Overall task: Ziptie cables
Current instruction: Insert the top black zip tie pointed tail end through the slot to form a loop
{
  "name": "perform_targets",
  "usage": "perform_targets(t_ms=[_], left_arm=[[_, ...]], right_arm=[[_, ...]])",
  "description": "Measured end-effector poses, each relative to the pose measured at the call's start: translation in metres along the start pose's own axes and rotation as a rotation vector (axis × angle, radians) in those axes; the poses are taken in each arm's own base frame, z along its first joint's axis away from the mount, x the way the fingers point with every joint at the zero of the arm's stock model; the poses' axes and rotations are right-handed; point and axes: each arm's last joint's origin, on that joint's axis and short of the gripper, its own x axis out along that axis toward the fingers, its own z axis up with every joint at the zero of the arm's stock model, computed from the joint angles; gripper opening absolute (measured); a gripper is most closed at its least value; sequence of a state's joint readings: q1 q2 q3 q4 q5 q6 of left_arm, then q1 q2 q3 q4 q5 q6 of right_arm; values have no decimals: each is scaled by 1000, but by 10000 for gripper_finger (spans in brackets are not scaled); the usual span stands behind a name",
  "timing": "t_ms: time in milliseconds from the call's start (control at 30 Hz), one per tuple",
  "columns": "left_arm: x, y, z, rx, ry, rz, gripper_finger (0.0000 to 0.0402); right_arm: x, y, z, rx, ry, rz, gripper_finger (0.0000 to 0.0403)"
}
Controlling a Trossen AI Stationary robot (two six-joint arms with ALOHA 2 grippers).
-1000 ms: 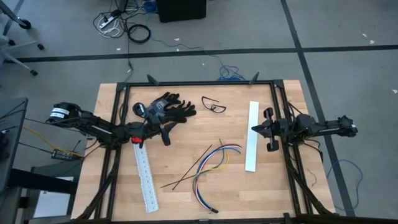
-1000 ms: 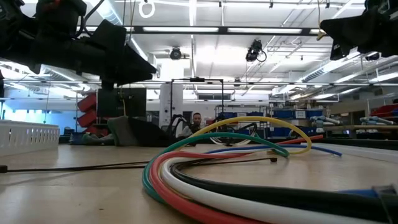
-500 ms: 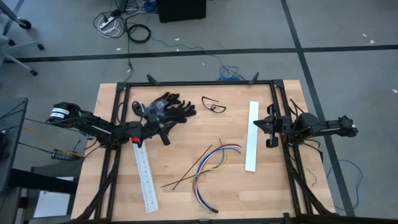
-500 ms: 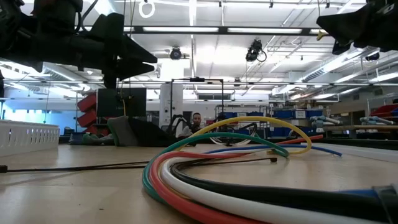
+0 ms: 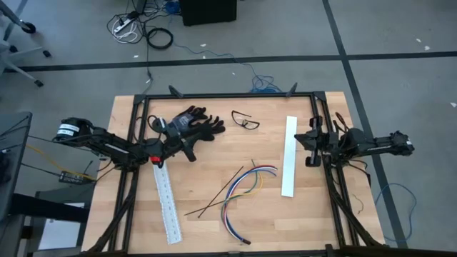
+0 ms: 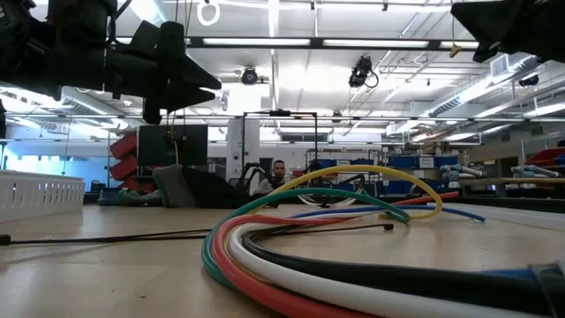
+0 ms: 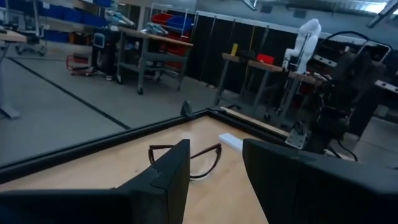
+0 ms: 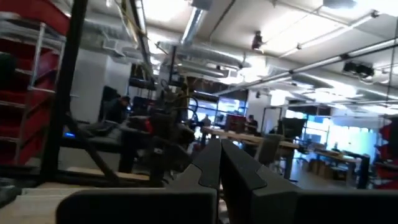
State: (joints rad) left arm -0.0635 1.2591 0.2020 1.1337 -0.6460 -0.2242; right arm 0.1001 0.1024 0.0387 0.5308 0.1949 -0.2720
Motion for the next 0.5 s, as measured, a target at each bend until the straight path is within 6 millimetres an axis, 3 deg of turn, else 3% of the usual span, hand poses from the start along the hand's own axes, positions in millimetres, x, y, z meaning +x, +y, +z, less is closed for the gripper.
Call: perform_targets(t_ms=[167, 500], left_arm=[[0, 0, 0, 10, 1, 0, 142], [0, 0, 0, 11, 1, 0, 142]], right_arm=[[3, 5, 3, 54, -63, 147, 7], [7, 8, -4, 33, -15, 184, 7]])
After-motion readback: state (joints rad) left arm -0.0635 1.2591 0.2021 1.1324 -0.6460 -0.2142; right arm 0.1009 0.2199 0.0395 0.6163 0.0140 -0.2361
